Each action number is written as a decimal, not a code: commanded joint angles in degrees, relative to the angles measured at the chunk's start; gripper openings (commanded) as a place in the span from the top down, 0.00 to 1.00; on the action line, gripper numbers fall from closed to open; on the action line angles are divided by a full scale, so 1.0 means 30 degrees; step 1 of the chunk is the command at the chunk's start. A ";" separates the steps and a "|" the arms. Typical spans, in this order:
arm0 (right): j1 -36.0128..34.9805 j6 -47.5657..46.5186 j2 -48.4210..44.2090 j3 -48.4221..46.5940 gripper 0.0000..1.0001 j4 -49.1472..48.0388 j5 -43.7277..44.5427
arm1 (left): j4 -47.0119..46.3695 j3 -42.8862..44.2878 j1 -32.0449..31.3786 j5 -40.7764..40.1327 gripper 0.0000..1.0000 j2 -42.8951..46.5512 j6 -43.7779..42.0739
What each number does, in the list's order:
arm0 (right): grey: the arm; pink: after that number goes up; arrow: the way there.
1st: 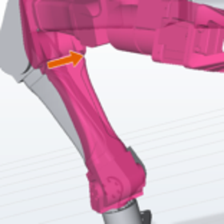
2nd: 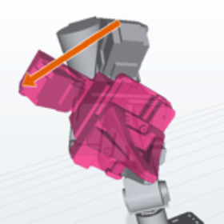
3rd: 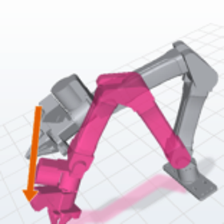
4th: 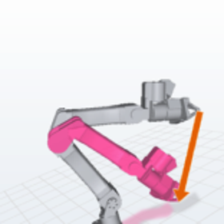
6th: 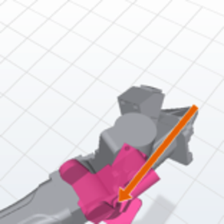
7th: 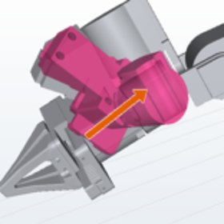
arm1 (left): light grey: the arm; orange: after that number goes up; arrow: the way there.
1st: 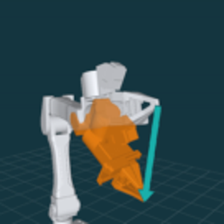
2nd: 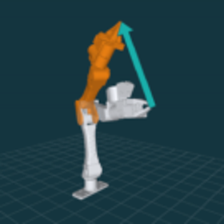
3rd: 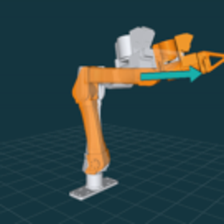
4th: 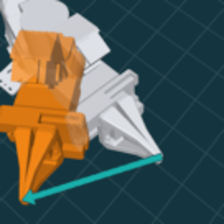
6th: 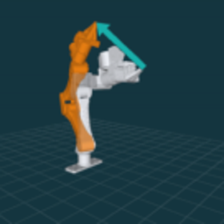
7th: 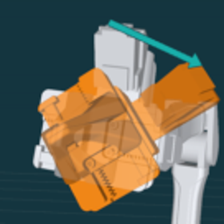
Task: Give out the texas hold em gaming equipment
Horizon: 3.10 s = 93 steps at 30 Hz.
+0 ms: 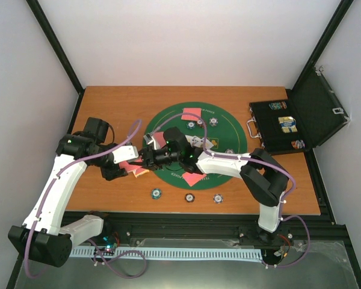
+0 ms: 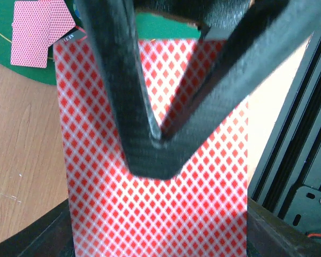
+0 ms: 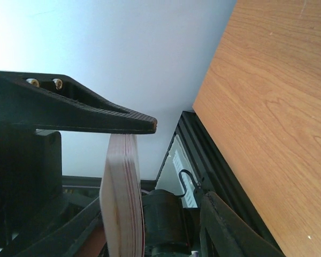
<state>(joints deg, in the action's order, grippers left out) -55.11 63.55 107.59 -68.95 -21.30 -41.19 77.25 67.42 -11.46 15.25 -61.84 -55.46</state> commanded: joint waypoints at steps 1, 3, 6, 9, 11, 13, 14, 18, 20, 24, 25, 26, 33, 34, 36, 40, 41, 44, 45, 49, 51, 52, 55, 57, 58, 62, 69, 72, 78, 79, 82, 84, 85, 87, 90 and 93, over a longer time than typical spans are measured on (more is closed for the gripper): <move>0.0593 -0.0452 -0.0275 0.1197 0.59 0.1695 0.0416 | -0.0146 0.0468 -0.0007 0.0582 0.98 0.0299 -0.0056; 0.0588 -0.0333 -0.0425 0.1334 0.63 0.1518 0.0329 | -0.0165 0.0495 0.0002 0.0545 0.98 0.0315 -0.0021; 0.0588 -0.0364 -0.0573 0.1237 0.75 0.1653 0.0313 | -0.0262 0.0370 0.0013 0.0449 0.98 0.0497 -0.0030; 0.0588 -0.0692 -0.0772 0.0907 0.86 0.2231 0.0337 | -0.0365 0.0210 0.0003 0.0342 0.98 0.0504 -0.0084; 0.0589 -0.1221 -0.1064 0.0694 0.94 0.2722 0.0247 | -0.0384 0.0266 0.0005 0.0429 0.98 0.0504 0.0011; 0.0679 -0.1616 -0.1305 0.0611 0.97 0.3396 0.0337 | -0.0331 0.0468 -0.0003 0.0645 0.98 0.0550 0.0182; 0.0789 -0.1741 -0.1423 0.0616 0.97 0.3755 0.0297 | -0.0345 0.0452 -0.0004 0.0659 0.98 0.0613 0.0170; 0.1494 -0.2346 -0.2149 0.0955 0.97 0.5106 0.0108 | -0.0846 -0.0106 0.0012 0.0123 0.98 0.0782 0.0032; 0.1926 -0.2753 -0.2676 0.1179 0.97 0.5822 0.0066 | -0.0933 -0.0251 0.0009 0.0034 0.98 0.0715 0.0042; 0.2770 -0.3393 -0.3519 0.1581 0.97 0.6963 -0.0134 | -0.0950 -0.0145 -0.0002 0.0187 0.98 0.0385 0.0174; 0.2911 -0.3512 -0.3692 0.1642 0.97 0.7112 -0.0191 | -0.0963 -0.0174 0.0004 0.0191 0.98 0.0325 0.0162; 0.3006 -0.3693 -0.3790 0.1660 0.97 0.7303 -0.0275 | -0.0984 -0.0217 0.0012 0.0192 0.98 0.0273 0.0160; 0.2995 -0.3263 -0.3583 0.2087 0.91 0.6606 -0.0861 | -0.1148 -0.0441 0.0005 0.0181 0.98 0.0450 0.0108; 0.2965 -0.3057 -0.3601 0.2181 0.93 0.6232 -0.0948 | -0.1165 -0.0467 0.0004 0.0212 0.98 0.0457 0.0088; 0.2997 -0.3171 -0.3772 0.2031 0.97 0.6466 -0.0774 | -0.1187 -0.0471 0.0007 0.0168 0.98 0.0414 0.0076; 0.4002 -0.4582 -0.4380 0.1401 0.97 0.8544 -0.0661 | -0.1146 -0.0515 0.0011 0.0016 0.98 0.0262 0.0076; 0.4615 -0.4961 -0.4702 0.1381 0.97 0.9057 -0.0634 | -0.1105 -0.0527 0.0012 0.0016 0.98 0.0234 0.0113; 0.6409 -0.6248 -0.5492 0.1427 0.97 1.0649 -0.0739 | -0.1151 -0.0638 0.0003 -0.0078 0.98 0.0401 0.0039; 0.7197 -0.6872 -0.5700 0.1381 0.97 1.1348 -0.0629 | -0.1165 -0.0667 0.0012 -0.0124 0.98 0.0440 0.0006; 1.0535 -0.9250 -0.5394 0.0766 0.96 1.4477 -0.0129 | -0.1155 -0.0755 0.0010 -0.0174 0.98 0.0432 -0.0021; 1.1966 -1.0585 -0.4484 -0.0001 0.96 1.5993 0.0473 | -0.1136 -0.0767 0.0010 -0.0131 0.98 0.0429 -0.0025; 1.2612 -1.1076 -0.3955 -0.0303 0.96 1.6444 0.0449 | -0.1115 -0.0790 0.0001 -0.0131 0.98 0.0469 0.0001; 1.3920 -1.2462 -0.2258 -0.1480 0.96 1.7759 0.1357 | -0.1164 -0.0807 0.0012 -0.0158 0.98 0.0489 0.0001; 1.4555 -1.3106 -0.1398 -0.2332 0.95 1.8500 0.1940 | -0.1081 -0.0682 -0.0002 -0.0125 0.98 0.0432 -0.0001; 1.4700 -1.3442 -0.0739 -0.2707 0.94 1.8852 0.2273 | -0.1083 -0.0651 -0.0011 -0.0086 0.98 0.0441 -0.0047; 1.4987 -1.4100 0.0903 -0.3833 0.91 1.9663 0.3150 | -0.1060 -0.0668 0.0001 -0.0223 0.98 0.0386 -0.0101; 1.5293 -1.4729 0.2306 -0.4679 0.84 2.0580 0.4029 | -0.1098 -0.1017 0.0013 -0.0306 0.98 0.0507 -0.0169; 1.5338 -1.5053 0.2569 -0.5238 0.76 2.1340 0.5212 | -0.1071 -0.1002 0.0010 -0.0363 0.98 0.0625 -0.0207; 1.5353 -1.5329 0.2704 -0.6684 0.64 2.2906 0.8233 | -0.1106 -0.0691 0.0002 -0.0228 0.98 0.0458 -0.0199; 1.5353 -1.5313 0.2616 -0.6870 0.63 2.3167 0.8828 | -0.1057 -0.0568 0.0011 -0.0234 0.98 0.0363 -0.0163; 1.5353 -1.5154 0.1293 -0.6450 0.56 2.3052 0.9458 | -0.0869 -0.0334 0.0012 -0.0298 0.98 0.0213 -0.0216; 1.5331 -1.4731 -0.0071 -0.5715 0.52 2.2372 0.8822 | -0.0897 -0.0365 0.0009 -0.0244 0.98 0.0282 -0.0290; 1.5285 -1.4385 -0.0833 -0.5284 0.49 2.1885 0.8242 | -0.0899 -0.0395 -0.0013 -0.0185 0.98 0.0294 -0.0310; 1.4808 -1.3507 -0.2395 -0.4170 0.41 2.0729 0.6910 | -0.0955 -0.0441 -0.0003 -0.0082 0.98 0.0289 -0.0256; 1.3303 -1.2098 -0.4407 -0.2311 0.32 1.8606 0.5489 | -0.1013 -0.0525 0.0005 0.0087 0.98 0.0152 -0.0179; 1.1115 -1.0623 -0.5703 -0.0788 0.25 1.6703 0.4508 | -0.1019 -0.0560 0.0010 0.0095 0.98 0.0057 -0.0105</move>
<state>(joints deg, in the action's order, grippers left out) -14.06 24.97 94.74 -76.51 37.91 -21.47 73.82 64.14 -11.51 14.33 -61.25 -55.22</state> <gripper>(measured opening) 0.714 0.679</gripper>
